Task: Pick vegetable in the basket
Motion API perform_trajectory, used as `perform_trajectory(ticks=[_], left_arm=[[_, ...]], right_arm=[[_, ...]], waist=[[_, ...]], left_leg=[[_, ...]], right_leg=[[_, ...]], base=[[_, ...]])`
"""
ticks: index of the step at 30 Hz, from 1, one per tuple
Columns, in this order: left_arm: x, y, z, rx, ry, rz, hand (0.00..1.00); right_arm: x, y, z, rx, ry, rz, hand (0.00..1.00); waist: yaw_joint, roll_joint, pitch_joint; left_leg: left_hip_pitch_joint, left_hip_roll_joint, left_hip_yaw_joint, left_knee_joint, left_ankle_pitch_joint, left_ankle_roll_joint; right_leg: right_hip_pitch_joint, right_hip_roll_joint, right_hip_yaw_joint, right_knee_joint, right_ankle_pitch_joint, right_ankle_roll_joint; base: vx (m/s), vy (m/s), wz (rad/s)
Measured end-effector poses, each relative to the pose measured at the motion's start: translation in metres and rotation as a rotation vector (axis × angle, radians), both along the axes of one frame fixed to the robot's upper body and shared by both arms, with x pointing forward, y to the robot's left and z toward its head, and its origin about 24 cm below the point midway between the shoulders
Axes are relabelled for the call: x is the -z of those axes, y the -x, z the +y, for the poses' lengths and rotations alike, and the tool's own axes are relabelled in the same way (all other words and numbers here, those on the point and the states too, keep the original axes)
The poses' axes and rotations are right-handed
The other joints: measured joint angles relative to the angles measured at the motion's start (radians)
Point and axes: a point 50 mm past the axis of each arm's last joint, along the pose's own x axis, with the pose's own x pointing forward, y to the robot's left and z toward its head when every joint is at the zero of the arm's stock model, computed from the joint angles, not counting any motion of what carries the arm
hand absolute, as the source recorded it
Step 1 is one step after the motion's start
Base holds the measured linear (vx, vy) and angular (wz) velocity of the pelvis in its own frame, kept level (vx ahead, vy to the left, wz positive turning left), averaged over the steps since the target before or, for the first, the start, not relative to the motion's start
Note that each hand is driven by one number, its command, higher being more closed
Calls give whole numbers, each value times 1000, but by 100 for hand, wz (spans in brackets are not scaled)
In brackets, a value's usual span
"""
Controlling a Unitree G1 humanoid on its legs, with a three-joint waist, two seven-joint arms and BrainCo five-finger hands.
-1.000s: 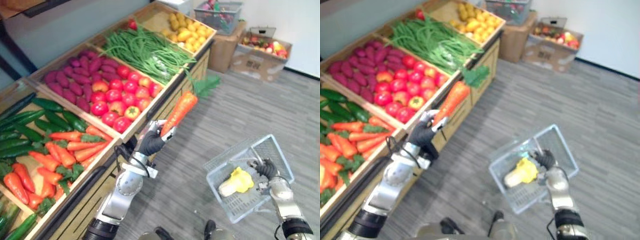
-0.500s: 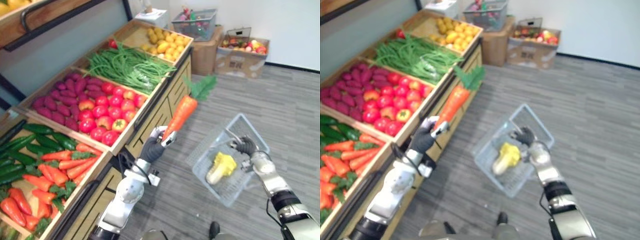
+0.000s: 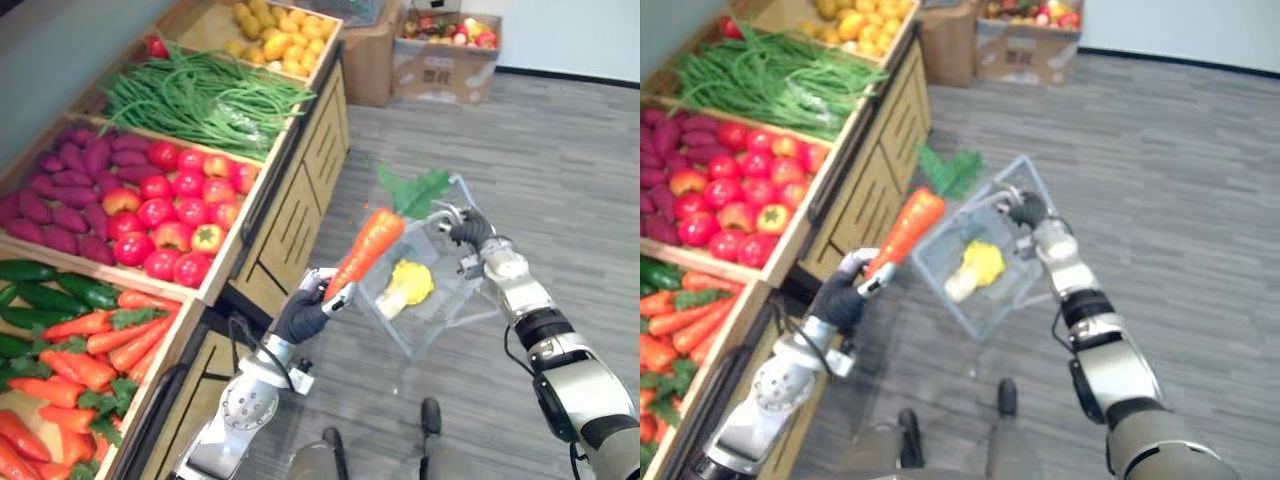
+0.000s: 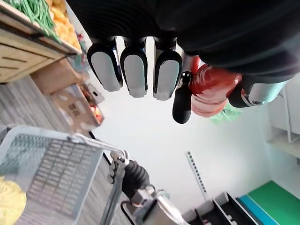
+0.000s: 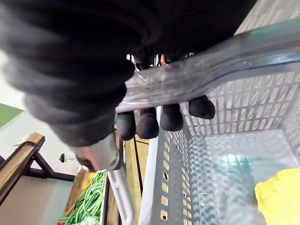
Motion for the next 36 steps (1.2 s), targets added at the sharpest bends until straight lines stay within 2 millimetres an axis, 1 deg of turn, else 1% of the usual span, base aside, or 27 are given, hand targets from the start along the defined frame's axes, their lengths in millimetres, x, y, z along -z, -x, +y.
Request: perform_trajectory(ticks=[4,6,9,11,13,16,19,22,27,30,31,34,36], left_arm=[[12,-2,-5,26,-33,52,100],[18,-2,-8,36,-46,77,100],[21,1,-15,68,-55,89,100],[26,2,-20,88,-65,105,100],[37,2,-27,105,-66,158,100],[47,5,-32,129,-86,210,100],[51,5,-36,144,-86,227,100],[59,0,-45,153,-87,263,100],[72,-9,-60,160,-92,331,100],[80,-18,-65,137,-96,374,100],[82,-24,-66,126,-110,383,100],[86,-35,-73,110,-119,404,100],[91,-43,-77,85,-132,429,100]], right_arm=[[-6,-5,0,13,2,13,100],[-8,-7,1,19,2,19,100],[-14,-10,1,25,2,15,100],[-22,-14,2,31,1,-3,100],[-28,-15,3,32,-12,-19,100],[-35,-17,3,38,-27,-38,100],[-42,-19,5,36,-29,-57,100],[-42,-19,9,38,-38,-60,100],[-39,-20,20,17,-58,-53,100],[-40,-20,30,-7,-71,-61,100],[-42,-20,35,-20,-79,-68,100],[-44,-20,40,-36,-85,-75,100],[-46,-19,46,-58,-74,-82,100]], waist=[[-4,-10,6],[-4,-11,6],[-3,-15,9],[2,-18,13],[-4,-20,14],[-3,-23,16],[-5,-23,16],[-6,-26,19],[-9,-27,20],[-7,-38,28],[-11,-41,39],[-23,-47,56],[-33,-48,58]], left_leg=[[0,6,19,1,-1,-1],[1,7,23,0,-1,-1],[1,11,33,-1,-1,-2],[0,12,48,-1,-1,-2],[0,12,49,-1,-3,-4],[-2,16,51,-1,-4,-7],[-13,17,53,0,-4,-7],[-15,19,54,-1,-5,-8],[-15,22,56,-2,-7,-10],[-15,25,74,-1,-7,-11],[-15,26,75,1,-7,-11],[-15,27,77,2,-7,-11],[-15,28,78,2,-7,-12]], right_leg=[[-12,6,16,0,5,0],[-15,9,27,-1,6,1],[-24,14,37,-3,13,-5],[-33,16,52,-7,19,-8],[-33,17,55,-10,20,-7],[-35,21,57,-15,21,-6],[-47,23,60,-15,23,-6],[-49,26,62,-15,24,-5],[-53,29,68,-15,24,-5],[-65,35,87,-15,33,-16],[-65,35,89,-15,34,-17],[-67,37,92,-15,35,-15],[-68,38,93,-15,35,-15]], base=[[-28,-16,-14],[-33,-30,-16],[-28,-26,-15],[-38,-27,-18],[-38,-30,-5],[-32,-33,-4],[-28,-38,-3],[0,0,0],[-26,-28,-4],[-45,-33,-15],[-51,-36,-13],[-59,-46,-4],[-42,-52,-4]])
